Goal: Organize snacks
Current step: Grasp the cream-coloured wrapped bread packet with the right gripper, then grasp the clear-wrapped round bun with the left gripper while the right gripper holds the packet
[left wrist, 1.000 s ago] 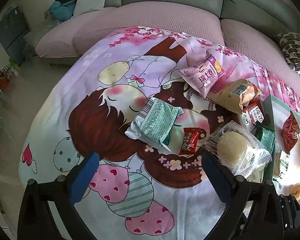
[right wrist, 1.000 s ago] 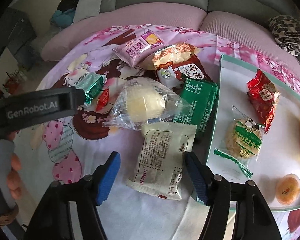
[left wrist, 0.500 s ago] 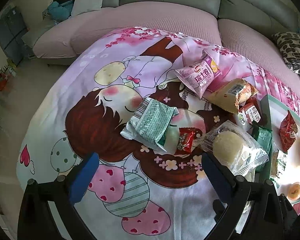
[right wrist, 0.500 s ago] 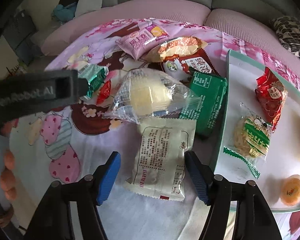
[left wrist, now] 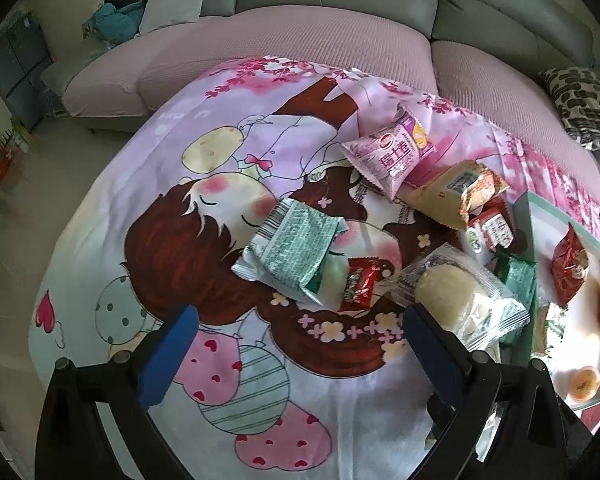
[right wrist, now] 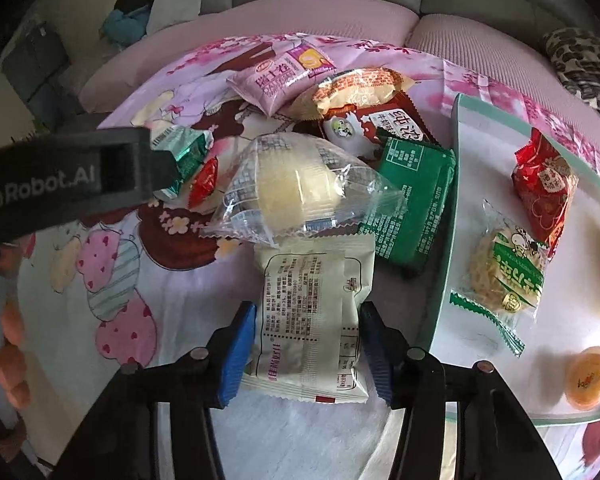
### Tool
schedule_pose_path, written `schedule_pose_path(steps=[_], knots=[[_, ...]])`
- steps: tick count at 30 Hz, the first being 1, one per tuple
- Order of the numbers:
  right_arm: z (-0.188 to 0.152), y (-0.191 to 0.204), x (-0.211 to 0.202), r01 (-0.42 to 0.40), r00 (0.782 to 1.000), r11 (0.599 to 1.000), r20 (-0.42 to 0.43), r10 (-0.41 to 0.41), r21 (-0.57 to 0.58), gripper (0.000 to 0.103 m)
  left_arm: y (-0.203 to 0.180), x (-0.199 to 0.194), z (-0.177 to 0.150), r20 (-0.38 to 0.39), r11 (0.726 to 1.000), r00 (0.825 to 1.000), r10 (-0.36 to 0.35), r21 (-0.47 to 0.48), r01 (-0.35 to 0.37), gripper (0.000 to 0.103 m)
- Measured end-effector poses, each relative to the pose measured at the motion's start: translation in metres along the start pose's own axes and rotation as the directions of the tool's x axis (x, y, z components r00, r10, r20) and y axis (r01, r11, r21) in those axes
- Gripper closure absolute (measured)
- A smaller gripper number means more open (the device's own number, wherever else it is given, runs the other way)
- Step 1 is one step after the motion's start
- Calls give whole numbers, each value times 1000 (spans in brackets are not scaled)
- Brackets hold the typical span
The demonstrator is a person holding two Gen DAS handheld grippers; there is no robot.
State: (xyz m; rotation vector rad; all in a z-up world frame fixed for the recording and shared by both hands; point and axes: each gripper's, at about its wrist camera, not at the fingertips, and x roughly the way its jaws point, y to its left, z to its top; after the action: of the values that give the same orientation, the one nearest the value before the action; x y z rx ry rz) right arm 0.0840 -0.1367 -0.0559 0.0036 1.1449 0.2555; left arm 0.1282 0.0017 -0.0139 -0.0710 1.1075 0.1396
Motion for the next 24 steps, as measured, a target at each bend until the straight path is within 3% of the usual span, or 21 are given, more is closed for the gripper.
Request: schedule_pose_path(steps=[5,12,19,24], knots=[[2,-8,-14,-30,999,999,15,30,38,48,-5,-2,1,4,998,998,-64,-9,64,1],[-1,-27,-36,-37,999,993,43,32,108,49,-17,-1,2,14,977,979,-205,-61,205,1],[1,-42,-60,-48,994,990,106,34,136,49,-31,11,4,4,964,968,-252,-86,252,1],[1,-65,-73,-34,989,980,145,5,195,49,-40,28,5,-64,962,964,-258,-106,250,1]])
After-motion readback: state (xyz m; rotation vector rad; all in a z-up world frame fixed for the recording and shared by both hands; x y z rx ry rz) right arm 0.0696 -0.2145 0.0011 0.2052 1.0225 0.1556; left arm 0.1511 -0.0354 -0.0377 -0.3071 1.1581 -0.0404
